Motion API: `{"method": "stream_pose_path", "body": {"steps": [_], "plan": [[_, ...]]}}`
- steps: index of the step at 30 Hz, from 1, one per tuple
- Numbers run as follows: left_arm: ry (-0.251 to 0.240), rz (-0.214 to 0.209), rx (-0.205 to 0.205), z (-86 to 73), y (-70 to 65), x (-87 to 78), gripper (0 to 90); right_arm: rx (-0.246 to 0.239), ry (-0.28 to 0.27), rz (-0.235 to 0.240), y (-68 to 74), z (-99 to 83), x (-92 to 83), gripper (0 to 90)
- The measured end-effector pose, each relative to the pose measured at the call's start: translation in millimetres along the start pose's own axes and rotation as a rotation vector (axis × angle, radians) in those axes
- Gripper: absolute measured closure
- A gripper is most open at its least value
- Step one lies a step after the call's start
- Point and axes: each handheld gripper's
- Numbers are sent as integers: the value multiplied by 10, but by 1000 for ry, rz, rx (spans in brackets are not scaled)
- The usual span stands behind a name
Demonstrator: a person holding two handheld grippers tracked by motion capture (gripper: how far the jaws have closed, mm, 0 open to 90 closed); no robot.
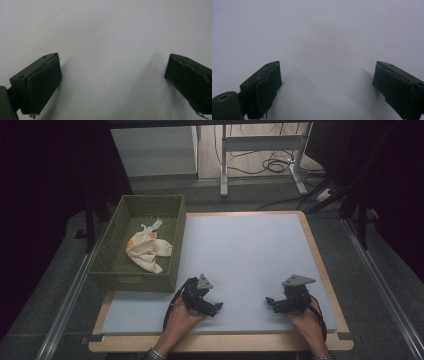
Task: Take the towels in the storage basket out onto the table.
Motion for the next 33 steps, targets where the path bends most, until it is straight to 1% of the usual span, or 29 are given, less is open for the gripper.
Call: {"method": "stream_pose_path", "body": {"steps": [18, 25, 32, 33], "plan": [[3, -3, -2, 2, 5, 1, 8, 0, 0, 1, 2, -1, 1, 81], [6, -11, -6, 4, 8, 1, 2, -1, -1, 0, 2, -2, 1, 81], [6, -12, 3, 13, 10, -8, 16, -1, -1, 0, 2, -2, 1, 82], [9, -17, 0, 24, 16, -14, 19, -1, -1, 0, 2, -2, 1, 81]]}}
Point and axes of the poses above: each handheld gripper's, and its own axes: x roughly forward along the jaws, z roughly out of its top, y roughly to its left, and after that the axes turned 4 degrees about -x, right-handed
